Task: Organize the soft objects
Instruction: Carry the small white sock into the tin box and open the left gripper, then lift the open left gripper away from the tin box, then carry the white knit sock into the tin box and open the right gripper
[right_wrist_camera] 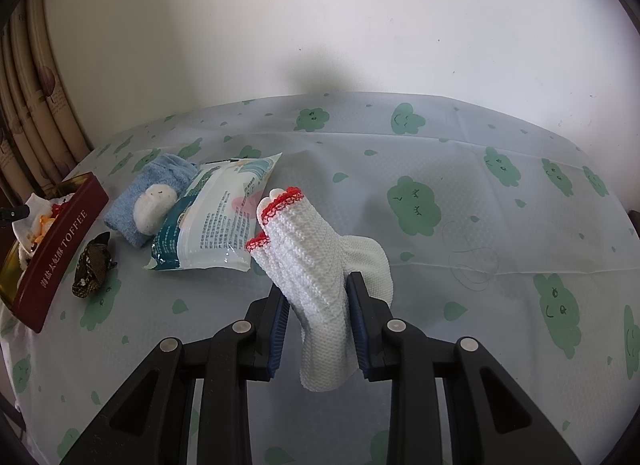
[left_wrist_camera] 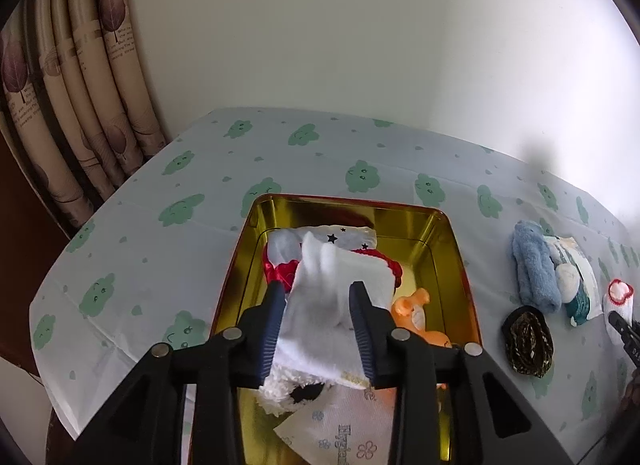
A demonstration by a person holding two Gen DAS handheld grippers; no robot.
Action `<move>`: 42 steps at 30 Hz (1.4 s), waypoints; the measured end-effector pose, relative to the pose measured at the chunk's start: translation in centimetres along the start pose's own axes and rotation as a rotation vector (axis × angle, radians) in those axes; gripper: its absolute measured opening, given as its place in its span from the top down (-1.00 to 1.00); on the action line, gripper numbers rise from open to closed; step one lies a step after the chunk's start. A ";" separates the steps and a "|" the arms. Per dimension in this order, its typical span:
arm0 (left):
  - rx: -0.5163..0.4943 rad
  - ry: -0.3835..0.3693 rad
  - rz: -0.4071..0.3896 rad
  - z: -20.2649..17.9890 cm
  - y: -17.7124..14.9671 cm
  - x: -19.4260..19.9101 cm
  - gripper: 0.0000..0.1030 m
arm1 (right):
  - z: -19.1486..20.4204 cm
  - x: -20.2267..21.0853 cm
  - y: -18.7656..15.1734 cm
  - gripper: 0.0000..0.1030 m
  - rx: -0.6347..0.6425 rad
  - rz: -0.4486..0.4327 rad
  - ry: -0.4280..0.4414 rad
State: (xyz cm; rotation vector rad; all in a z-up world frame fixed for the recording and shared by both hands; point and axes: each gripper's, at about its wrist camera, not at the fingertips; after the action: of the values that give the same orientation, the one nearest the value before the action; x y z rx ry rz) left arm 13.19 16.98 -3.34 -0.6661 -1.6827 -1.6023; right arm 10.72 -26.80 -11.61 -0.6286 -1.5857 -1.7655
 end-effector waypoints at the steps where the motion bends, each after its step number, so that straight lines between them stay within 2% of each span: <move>1: -0.008 0.000 -0.008 -0.1 -0.1 0.4 0.31 | 0.1 0.0 0.0 0.49 0.001 0.001 -0.001; 10: -0.052 0.046 -0.078 -0.9 -1.7 3.1 0.24 | 0.1 -0.1 -0.1 0.49 0.008 -0.003 -0.016; 14: -0.060 0.056 -0.079 -1.1 -2.9 3.4 0.22 | 0.4 -0.1 0.0 0.50 0.020 -0.011 -0.042; 25: 0.003 0.131 -0.111 1.4 -5.6 4.8 0.22 | 1.0 0.3 0.1 0.51 0.040 -0.018 -0.096; 30: 0.031 0.190 -0.128 2.5 -6.4 5.4 0.22 | 2.4 1.6 1.0 0.53 0.038 -0.043 -0.083; 34: 0.057 0.210 -0.147 3.3 -6.8 5.8 0.22 | 4.5 2.7 2.1 0.53 0.069 -0.058 -0.055; 42: 0.120 0.192 -0.154 4.9 -7.2 5.9 0.21 | 11.9 4.1 3.4 0.53 0.155 -0.061 0.078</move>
State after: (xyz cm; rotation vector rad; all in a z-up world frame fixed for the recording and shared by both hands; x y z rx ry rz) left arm 3.25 20.54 -3.11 -0.3191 -1.7042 -1.6002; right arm 9.58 -15.85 -4.62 -0.4364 -1.6841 -1.6702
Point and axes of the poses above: each gripper's, at about its wrist camera, not at the fingertips, and x roughly against the way its jaws point, z to its left, y to its top, and after that the axes turned 1 degree about z, right-handed
